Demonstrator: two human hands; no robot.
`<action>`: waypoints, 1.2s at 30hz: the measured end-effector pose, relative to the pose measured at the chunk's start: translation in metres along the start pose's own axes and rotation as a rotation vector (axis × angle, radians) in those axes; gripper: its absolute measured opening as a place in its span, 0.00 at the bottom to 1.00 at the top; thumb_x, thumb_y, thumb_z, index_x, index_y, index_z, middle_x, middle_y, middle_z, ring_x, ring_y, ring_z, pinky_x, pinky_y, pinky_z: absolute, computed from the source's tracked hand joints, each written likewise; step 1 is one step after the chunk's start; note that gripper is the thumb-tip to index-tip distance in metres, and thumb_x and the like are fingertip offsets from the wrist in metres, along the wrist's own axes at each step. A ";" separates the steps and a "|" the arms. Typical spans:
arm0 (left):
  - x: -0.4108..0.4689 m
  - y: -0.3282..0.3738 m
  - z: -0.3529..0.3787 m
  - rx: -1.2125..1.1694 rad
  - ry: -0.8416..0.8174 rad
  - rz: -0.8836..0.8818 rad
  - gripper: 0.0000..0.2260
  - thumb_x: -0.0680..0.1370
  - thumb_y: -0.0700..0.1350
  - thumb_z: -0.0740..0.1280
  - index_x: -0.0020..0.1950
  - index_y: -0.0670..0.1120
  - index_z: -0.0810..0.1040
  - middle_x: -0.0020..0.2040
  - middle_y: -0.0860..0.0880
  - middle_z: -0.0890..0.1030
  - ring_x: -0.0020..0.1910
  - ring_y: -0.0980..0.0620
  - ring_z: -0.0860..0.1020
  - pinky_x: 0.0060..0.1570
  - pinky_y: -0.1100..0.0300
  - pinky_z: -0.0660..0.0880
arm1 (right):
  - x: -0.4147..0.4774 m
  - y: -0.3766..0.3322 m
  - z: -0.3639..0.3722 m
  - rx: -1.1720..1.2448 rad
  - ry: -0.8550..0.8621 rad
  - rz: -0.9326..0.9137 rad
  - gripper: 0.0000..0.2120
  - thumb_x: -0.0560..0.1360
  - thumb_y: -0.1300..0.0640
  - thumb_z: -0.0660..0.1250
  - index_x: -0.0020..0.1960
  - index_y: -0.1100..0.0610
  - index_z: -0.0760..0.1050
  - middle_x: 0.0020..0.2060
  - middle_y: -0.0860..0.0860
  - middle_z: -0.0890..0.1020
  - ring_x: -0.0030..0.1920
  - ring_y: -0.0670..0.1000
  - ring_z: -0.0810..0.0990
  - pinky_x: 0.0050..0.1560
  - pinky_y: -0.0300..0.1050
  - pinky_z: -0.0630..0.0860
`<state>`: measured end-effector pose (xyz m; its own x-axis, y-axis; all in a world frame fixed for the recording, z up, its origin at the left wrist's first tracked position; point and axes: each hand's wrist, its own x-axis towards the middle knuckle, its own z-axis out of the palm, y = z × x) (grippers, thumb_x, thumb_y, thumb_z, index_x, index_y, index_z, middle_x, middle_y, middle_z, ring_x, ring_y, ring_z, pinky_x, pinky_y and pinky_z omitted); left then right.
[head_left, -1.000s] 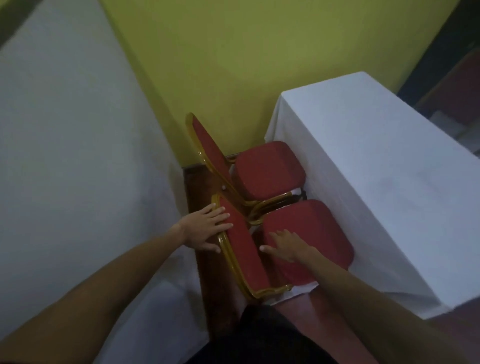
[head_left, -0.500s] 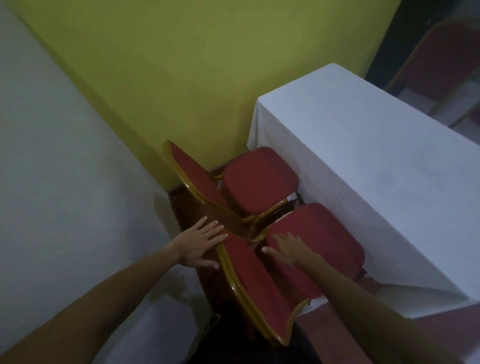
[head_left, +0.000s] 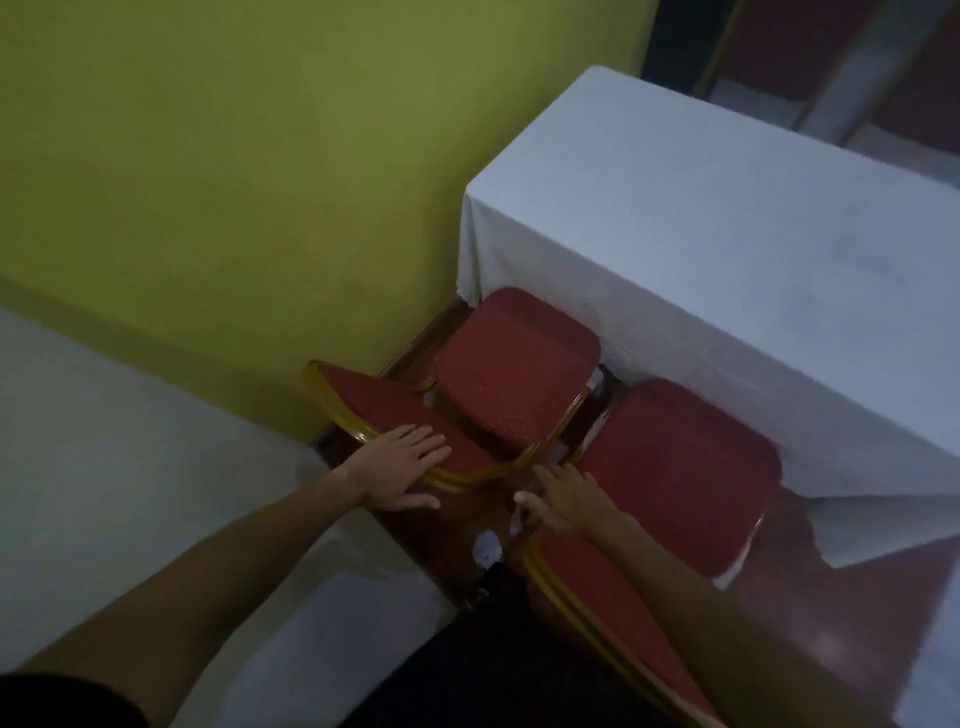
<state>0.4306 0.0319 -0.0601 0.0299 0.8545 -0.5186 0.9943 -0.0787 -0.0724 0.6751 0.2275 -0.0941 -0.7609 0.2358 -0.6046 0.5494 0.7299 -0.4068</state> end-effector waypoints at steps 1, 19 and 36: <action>-0.001 -0.006 0.002 -0.005 0.016 0.027 0.41 0.78 0.73 0.45 0.80 0.45 0.54 0.79 0.42 0.59 0.78 0.42 0.56 0.75 0.47 0.51 | 0.007 -0.009 -0.002 0.015 0.017 -0.001 0.49 0.70 0.22 0.37 0.78 0.53 0.59 0.75 0.55 0.66 0.73 0.60 0.63 0.71 0.62 0.60; -0.027 -0.074 0.015 -0.109 0.196 0.091 0.35 0.80 0.69 0.51 0.74 0.43 0.69 0.70 0.45 0.75 0.70 0.43 0.71 0.66 0.48 0.71 | 0.047 -0.091 -0.014 -0.005 -0.030 -0.126 0.58 0.63 0.19 0.31 0.81 0.56 0.50 0.78 0.59 0.59 0.77 0.63 0.56 0.74 0.63 0.54; -0.028 -0.241 0.076 -0.479 0.237 0.395 0.29 0.80 0.65 0.61 0.76 0.52 0.67 0.73 0.55 0.70 0.73 0.57 0.65 0.72 0.60 0.62 | 0.078 -0.168 0.037 0.490 0.120 0.162 0.50 0.66 0.16 0.48 0.80 0.44 0.54 0.79 0.48 0.58 0.78 0.47 0.55 0.75 0.41 0.51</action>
<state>0.1823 -0.0124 -0.0933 0.3684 0.9025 -0.2231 0.8382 -0.2187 0.4996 0.5364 0.0995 -0.0980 -0.6714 0.4137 -0.6149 0.7382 0.2997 -0.6044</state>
